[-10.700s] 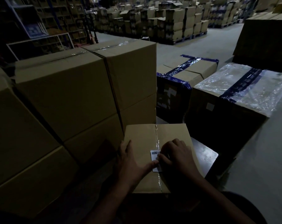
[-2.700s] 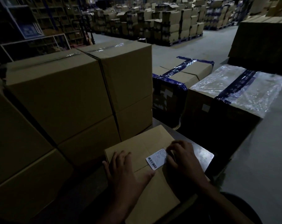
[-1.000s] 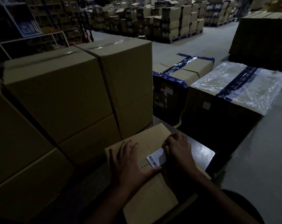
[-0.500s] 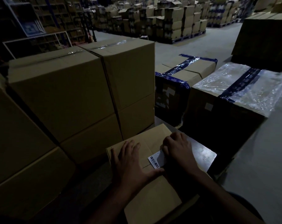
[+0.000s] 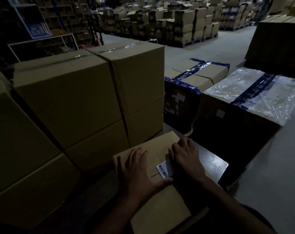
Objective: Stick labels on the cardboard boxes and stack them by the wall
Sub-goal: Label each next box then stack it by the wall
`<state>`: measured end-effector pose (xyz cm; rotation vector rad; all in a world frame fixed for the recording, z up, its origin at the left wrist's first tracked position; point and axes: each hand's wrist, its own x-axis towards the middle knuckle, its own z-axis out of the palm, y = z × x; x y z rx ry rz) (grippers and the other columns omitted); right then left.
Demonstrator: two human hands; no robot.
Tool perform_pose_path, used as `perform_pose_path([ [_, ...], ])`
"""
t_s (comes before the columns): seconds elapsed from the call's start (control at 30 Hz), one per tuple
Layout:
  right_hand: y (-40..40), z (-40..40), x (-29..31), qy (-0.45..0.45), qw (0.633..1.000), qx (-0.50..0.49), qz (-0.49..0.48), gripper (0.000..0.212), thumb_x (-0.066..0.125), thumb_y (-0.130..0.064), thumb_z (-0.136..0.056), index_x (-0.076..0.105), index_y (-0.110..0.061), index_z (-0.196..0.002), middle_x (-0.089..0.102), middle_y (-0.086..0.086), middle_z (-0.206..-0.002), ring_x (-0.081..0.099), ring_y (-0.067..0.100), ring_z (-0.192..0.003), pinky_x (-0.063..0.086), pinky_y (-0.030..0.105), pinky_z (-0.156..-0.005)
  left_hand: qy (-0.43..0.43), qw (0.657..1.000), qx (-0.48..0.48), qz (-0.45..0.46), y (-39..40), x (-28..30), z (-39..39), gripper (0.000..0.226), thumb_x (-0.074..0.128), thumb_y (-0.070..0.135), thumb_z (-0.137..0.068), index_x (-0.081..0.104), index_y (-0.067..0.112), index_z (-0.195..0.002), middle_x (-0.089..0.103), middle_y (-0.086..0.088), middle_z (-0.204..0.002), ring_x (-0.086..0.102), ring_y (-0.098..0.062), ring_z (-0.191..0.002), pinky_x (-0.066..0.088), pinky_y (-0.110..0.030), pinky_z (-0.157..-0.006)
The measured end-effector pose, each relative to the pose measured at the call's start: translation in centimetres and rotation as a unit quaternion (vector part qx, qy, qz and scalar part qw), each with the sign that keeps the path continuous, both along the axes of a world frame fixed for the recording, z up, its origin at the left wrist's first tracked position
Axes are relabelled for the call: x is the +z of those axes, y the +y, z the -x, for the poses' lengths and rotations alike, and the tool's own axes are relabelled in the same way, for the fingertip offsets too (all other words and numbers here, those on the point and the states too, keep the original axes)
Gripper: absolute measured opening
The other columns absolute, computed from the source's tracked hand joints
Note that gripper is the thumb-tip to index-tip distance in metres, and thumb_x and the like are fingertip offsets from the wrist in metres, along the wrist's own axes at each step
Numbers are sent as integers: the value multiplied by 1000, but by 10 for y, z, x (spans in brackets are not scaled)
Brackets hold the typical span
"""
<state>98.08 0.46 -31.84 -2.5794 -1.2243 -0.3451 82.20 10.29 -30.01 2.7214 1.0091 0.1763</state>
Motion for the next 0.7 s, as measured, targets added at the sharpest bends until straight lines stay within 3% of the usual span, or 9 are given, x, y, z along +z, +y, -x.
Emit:
perform_pose_path([
  [0.27,0,-7,-1,43,999,13,7,48,16,-50,-89,54,-21,-93,46,2,-107,38,23,-105,31,38,-81,4,1000,-1,-3,-1,2,0,132,17,108,-44,16,35,-154,8,10,-164,-1,-11,-151,-7,-53,-120],
  [0.5,1,-9,8,100,995,18,-12,57,9,-57,-80,54,-23,-89,54,-1,-101,42,21,-106,19,32,-78,2,1000,-4,-8,0,-1,-1,130,19,108,-45,18,35,-153,10,11,-164,1,-10,-151,-2,-54,-120],
  [0.6,0,-9,13,125,992,25,-20,49,9,-60,-78,46,-28,-83,52,-6,-93,42,18,-101,15,30,-75,0,1000,-4,-13,0,-2,-1,127,23,107,-48,19,36,-153,11,12,-163,2,-9,-151,-1,-53,-120],
  [0.7,1,-9,20,167,984,45,-32,27,32,-52,-92,42,-32,-77,48,-11,-80,47,17,-94,17,31,-75,3,1000,-4,-11,1,-2,0,128,17,108,-46,18,37,-153,10,11,-164,0,-10,-151,-1,-54,-120],
])
